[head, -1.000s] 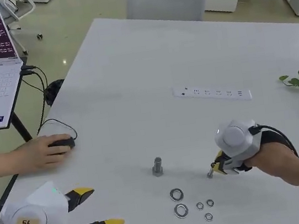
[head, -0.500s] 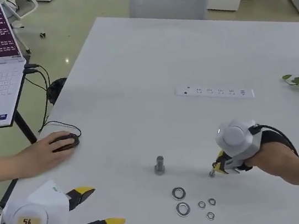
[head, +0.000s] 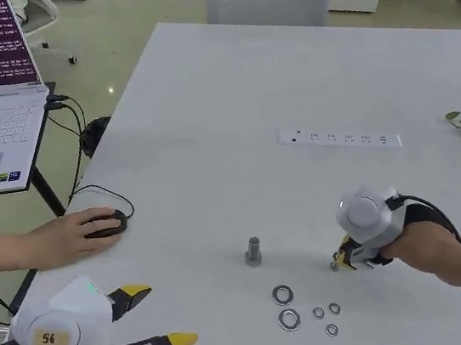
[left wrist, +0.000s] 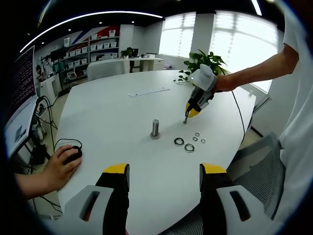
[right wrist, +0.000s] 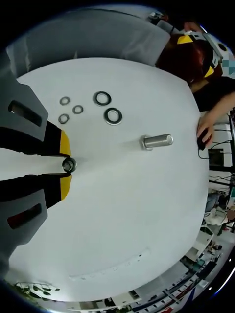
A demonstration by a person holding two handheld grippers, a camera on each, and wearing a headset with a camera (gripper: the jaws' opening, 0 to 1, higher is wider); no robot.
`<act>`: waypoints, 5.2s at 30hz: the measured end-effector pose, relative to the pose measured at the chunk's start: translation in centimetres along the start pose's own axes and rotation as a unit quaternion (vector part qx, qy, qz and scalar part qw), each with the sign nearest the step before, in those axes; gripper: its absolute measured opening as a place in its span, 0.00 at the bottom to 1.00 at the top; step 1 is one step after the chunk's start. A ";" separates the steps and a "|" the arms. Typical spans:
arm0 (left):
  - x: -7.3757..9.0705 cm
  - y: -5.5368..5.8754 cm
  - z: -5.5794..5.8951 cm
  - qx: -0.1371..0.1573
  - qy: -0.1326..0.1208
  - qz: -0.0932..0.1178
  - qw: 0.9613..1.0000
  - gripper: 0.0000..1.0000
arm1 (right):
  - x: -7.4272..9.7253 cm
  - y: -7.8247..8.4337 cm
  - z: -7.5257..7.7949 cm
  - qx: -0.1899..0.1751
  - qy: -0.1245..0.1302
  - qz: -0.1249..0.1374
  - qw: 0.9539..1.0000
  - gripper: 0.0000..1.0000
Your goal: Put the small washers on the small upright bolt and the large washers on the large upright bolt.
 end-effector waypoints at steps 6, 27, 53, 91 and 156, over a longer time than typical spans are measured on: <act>0.2 0.1 -0.1 0.002 -0.002 0.000 1.000 0.57 | -0.7 0.1 0.0 0.000 -0.001 -0.003 1.000 0.14; 0.5 0.2 -0.1 0.004 -0.005 -0.001 1.000 0.57 | -2.5 0.7 -0.2 -0.007 -0.007 -0.012 1.000 0.14; 0.8 0.1 -0.2 0.003 -0.007 0.001 1.000 0.57 | -1.8 1.0 0.1 -0.035 -0.007 0.000 0.999 0.18; 0.6 -0.5 0.5 -0.004 -0.002 0.009 1.000 0.57 | 2.2 1.3 -0.2 -0.052 0.026 0.031 0.998 0.26; 0.9 -0.5 0.8 -0.001 -0.002 0.016 1.000 0.57 | 2.2 5.8 -8.5 -0.187 0.009 0.108 0.976 0.33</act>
Point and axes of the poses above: the centre of the closed fingertips' face, and the gripper's own axes: x roughly backward along the fingers, z roughly to its right, y roughly out of its underside, the point moved 7 cm from there along x, roughly backward along the fingers, and after that the axes turned 9 degrees about x, right-handed, at the moved point
